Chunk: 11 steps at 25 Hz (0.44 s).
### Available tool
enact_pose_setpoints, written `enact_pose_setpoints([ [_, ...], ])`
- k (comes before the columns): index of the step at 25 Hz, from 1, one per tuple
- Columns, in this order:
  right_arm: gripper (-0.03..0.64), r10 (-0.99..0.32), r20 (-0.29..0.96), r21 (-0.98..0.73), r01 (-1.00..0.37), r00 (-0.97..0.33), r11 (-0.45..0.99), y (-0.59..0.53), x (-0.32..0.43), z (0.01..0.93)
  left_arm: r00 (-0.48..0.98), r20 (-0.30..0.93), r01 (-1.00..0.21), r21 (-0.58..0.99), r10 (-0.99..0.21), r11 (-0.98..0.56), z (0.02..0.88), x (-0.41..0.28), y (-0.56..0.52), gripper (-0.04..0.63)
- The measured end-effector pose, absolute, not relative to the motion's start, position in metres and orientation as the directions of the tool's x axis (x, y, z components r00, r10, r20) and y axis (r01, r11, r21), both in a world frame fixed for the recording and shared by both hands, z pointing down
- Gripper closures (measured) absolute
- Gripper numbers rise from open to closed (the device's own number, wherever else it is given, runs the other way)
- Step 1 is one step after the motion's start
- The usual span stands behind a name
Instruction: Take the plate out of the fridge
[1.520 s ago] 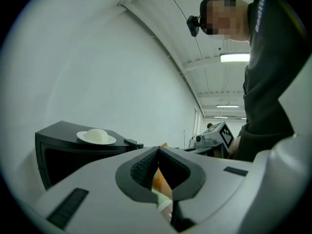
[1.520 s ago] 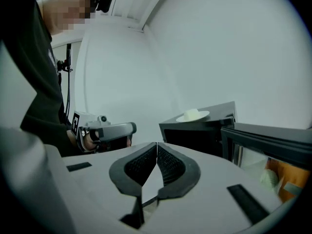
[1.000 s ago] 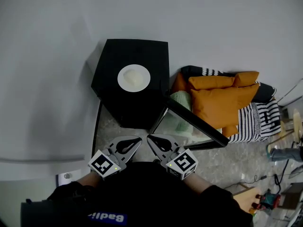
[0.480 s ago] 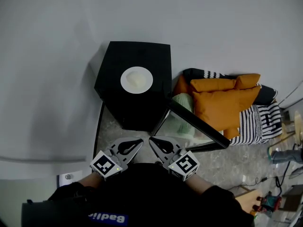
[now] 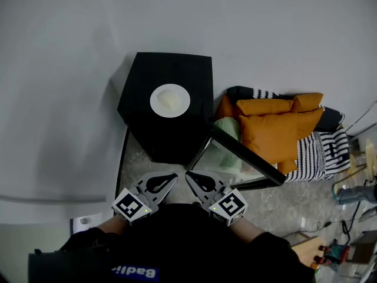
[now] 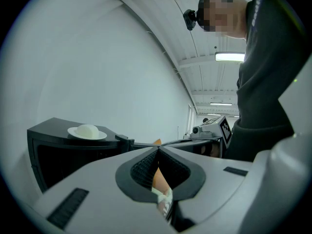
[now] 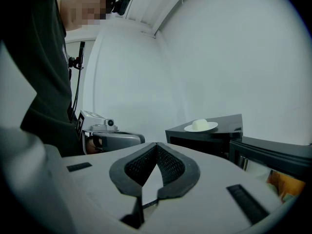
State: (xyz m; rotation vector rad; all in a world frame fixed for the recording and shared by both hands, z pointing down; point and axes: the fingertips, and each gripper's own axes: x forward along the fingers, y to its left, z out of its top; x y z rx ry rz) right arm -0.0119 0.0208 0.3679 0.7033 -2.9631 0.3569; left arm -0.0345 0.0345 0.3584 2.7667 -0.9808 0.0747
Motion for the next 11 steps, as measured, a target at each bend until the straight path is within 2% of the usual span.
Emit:
enact_pose_setpoints([
  [11, 0.607, -0.438, 0.124, -0.203, -0.455, -0.89, 0.867, 0.0252, -0.0121, 0.3686, 0.775, 0.109, -0.631, 0.181, -0.623, -0.754, 0.3594, -0.0359, 0.0382, 0.589],
])
